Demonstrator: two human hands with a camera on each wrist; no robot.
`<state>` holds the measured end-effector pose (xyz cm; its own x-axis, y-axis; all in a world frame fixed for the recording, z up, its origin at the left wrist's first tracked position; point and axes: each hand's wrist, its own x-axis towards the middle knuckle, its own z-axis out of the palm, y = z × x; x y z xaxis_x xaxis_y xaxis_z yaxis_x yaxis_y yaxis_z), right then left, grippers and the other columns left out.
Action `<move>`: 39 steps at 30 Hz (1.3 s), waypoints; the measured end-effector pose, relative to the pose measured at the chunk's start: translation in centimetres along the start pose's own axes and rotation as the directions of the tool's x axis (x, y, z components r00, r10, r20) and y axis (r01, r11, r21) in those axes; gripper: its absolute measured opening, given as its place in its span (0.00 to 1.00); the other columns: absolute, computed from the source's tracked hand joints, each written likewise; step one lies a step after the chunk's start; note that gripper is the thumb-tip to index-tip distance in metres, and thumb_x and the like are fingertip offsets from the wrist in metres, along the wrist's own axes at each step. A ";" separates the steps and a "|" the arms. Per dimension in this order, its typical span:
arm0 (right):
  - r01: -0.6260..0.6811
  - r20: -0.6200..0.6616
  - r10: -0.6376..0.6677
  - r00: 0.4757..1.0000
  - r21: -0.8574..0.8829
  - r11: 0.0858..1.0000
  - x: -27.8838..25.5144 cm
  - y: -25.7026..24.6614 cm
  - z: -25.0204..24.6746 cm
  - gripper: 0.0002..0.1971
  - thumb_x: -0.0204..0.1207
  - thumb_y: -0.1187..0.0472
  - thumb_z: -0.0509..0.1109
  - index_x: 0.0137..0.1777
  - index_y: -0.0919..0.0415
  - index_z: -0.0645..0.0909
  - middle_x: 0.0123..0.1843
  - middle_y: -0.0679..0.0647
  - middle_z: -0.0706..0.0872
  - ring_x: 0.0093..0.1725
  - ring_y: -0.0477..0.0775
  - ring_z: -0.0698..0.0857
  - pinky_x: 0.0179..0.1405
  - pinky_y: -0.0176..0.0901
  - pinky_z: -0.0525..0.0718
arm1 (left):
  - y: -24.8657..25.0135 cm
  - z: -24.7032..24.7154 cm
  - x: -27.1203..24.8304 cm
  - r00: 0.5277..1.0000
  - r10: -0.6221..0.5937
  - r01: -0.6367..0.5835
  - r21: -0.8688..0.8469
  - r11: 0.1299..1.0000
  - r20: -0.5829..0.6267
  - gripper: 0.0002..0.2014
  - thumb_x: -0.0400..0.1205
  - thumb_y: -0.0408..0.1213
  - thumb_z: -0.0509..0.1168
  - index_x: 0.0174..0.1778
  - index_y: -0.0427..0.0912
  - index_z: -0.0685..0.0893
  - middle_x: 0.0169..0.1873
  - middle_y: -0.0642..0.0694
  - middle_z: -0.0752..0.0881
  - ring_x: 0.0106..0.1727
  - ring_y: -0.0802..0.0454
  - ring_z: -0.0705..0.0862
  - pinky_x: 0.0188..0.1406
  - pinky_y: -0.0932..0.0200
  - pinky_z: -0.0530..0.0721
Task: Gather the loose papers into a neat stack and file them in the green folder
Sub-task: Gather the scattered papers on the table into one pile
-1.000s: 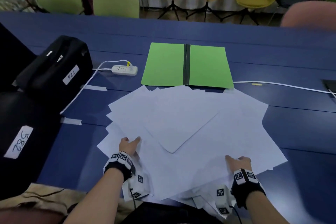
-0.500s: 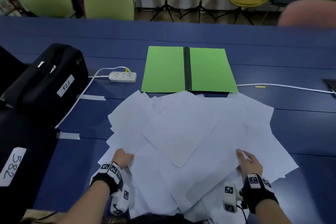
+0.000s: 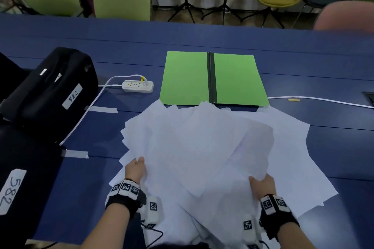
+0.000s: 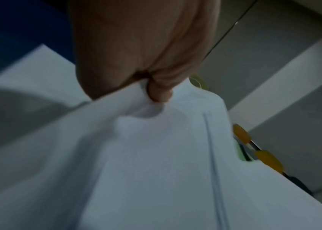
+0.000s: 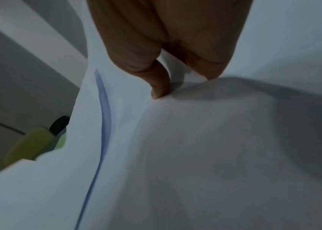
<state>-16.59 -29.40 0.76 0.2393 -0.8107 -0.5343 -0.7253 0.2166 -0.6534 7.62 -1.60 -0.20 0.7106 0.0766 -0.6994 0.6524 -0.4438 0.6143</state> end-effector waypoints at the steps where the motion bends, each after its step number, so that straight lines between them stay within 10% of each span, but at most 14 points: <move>1: 0.002 0.019 -0.002 1.000 -0.006 1.000 0.2 -0.2 -0.5 0.16 0.74 0.72 0.67 0.62 0.76 0.80 0.61 0.72 0.84 0.60 0.69 0.83 0.57 0.51 0.79 | -0.2 -0.6 0.1 0.999 -0.006 0.007 -0.037 0.999 0.040 0.12 0.86 0.38 0.57 0.44 0.35 0.81 0.51 0.40 0.84 0.58 0.41 0.80 0.71 0.48 0.75; 7: 0.106 0.155 -0.104 0.982 -0.004 0.994 -1.5 -2.1 3.0 0.28 0.74 0.56 0.74 0.71 0.66 0.72 0.66 0.63 0.82 0.62 0.62 0.82 0.61 0.48 0.79 | -0.1 -1.4 -0.1 1.000 0.023 -0.023 0.160 0.987 0.003 0.18 0.84 0.34 0.61 0.63 0.24 0.79 0.64 0.32 0.82 0.67 0.35 0.79 0.67 0.51 0.75; 12: 0.155 0.212 -0.146 0.966 -0.028 0.988 -2.8 -2.0 6.4 0.27 0.77 0.66 0.66 0.77 0.62 0.67 0.71 0.62 0.79 0.68 0.63 0.79 0.66 0.47 0.76 | 1.6 -0.6 -1.5 0.998 0.062 -0.061 -0.022 0.998 0.015 0.35 0.80 0.56 0.63 0.74 0.31 0.71 0.71 0.44 0.76 0.74 0.40 0.74 0.75 0.50 0.71; 18: 0.224 0.151 -0.218 0.964 -0.022 0.974 -2.4 -1.3 5.4 0.25 0.77 0.65 0.69 0.73 0.60 0.68 0.65 0.61 0.79 0.64 0.63 0.80 0.58 0.42 0.75 | 0.1 0.7 -2.1 0.996 0.080 -0.074 0.100 0.992 -0.051 0.20 0.78 0.36 0.69 0.63 0.30 0.81 0.63 0.34 0.85 0.65 0.36 0.82 0.65 0.51 0.77; 21: -0.027 -0.175 0.014 0.985 -0.074 0.997 -1.2 1.0 2.0 0.32 0.70 0.59 0.76 0.72 0.62 0.68 0.70 0.66 0.72 0.67 0.68 0.75 0.64 0.59 0.76 | -1.3 0.5 -2.2 0.994 0.037 -0.021 0.150 0.988 -0.101 0.18 0.78 0.32 0.67 0.63 0.28 0.82 0.63 0.33 0.84 0.66 0.35 0.81 0.66 0.50 0.77; 24: -0.320 -0.402 0.239 0.884 -0.147 0.936 -0.9 3.5 -2.5 0.42 0.66 0.55 0.78 0.76 0.66 0.61 0.75 0.71 0.64 0.73 0.72 0.67 0.69 0.66 0.69 | -2.1 0.6 -2.3 0.994 0.051 -0.041 0.106 0.994 -0.093 0.17 0.80 0.28 0.63 0.65 0.27 0.80 0.65 0.33 0.82 0.67 0.36 0.80 0.67 0.53 0.75; 28: -0.346 -0.382 0.270 0.884 -0.144 0.927 -0.4 5.0 -4.1 0.45 0.66 0.55 0.78 0.77 0.71 0.58 0.76 0.73 0.62 0.74 0.74 0.67 0.69 0.65 0.70 | -1.9 0.3 -3.0 0.997 0.002 -0.001 0.016 1.000 -0.080 0.17 0.84 0.30 0.56 0.69 0.30 0.75 0.67 0.35 0.80 0.70 0.39 0.77 0.67 0.55 0.74; 30: -0.299 -0.338 0.241 0.910 -0.132 0.945 0.0 5.0 -3.7 0.43 0.67 0.58 0.78 0.78 0.70 0.59 0.74 0.73 0.65 0.71 0.74 0.70 0.68 0.65 0.74 | -2.6 0.0 -2.1 0.992 0.125 -0.104 0.382 0.918 -0.030 0.18 0.85 0.30 0.52 0.71 0.36 0.72 0.69 0.40 0.79 0.72 0.43 0.76 0.68 0.58 0.74; 33: -0.158 -0.214 0.122 0.969 -0.156 0.975 0.0 4.6 -2.8 0.29 0.71 0.63 0.74 0.72 0.66 0.70 0.69 0.70 0.76 0.65 0.69 0.79 0.59 0.54 0.77 | -1.7 -0.3 -1.7 1.000 -0.025 0.025 0.082 0.996 -0.003 0.19 0.82 0.27 0.57 0.69 0.29 0.75 0.67 0.33 0.80 0.59 0.47 0.84 0.40 0.66 0.79; 35: -0.059 -0.158 0.026 0.987 -0.211 0.976 -0.3 4.1 -1.9 0.25 0.72 0.60 0.74 0.68 0.63 0.74 0.66 0.68 0.79 0.63 0.67 0.80 0.59 0.53 0.77 | -1.2 -0.6 -2.2 1.000 0.000 -0.004 0.192 0.981 0.022 0.18 0.78 0.25 0.62 0.64 0.26 0.78 0.52 0.33 0.85 0.56 0.40 0.83 0.30 0.64 0.73; 37: -0.139 -0.216 0.083 0.973 -0.258 0.956 -0.8 3.4 -1.2 0.33 0.69 0.54 0.76 0.72 0.63 0.69 0.71 0.68 0.71 0.68 0.69 0.73 0.64 0.61 0.72 | -1.0 -0.8 -2.5 0.998 -0.040 0.032 0.162 0.986 0.050 0.09 0.77 0.23 0.62 0.53 0.32 0.79 0.35 0.40 0.79 0.50 0.44 0.76 0.40 0.59 0.74; 39: -0.290 -0.301 0.220 0.928 -0.211 0.933 -1.5 2.7 -0.7 0.39 0.67 0.52 0.77 0.73 0.69 0.65 0.71 0.70 0.67 0.69 0.70 0.70 0.64 0.63 0.72 | -1.0 -0.6 -2.6 0.996 -0.086 0.083 0.087 0.993 0.032 0.02 0.77 0.24 0.61 0.43 0.32 0.77 0.41 0.37 0.77 0.50 0.44 0.73 0.48 0.55 0.72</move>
<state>-19.32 -27.99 0.15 -0.1321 -0.8683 -0.4782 -0.8829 0.3224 -0.3415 5.29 -0.83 1.28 0.6433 0.0855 -0.7609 0.6835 -0.5119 0.5203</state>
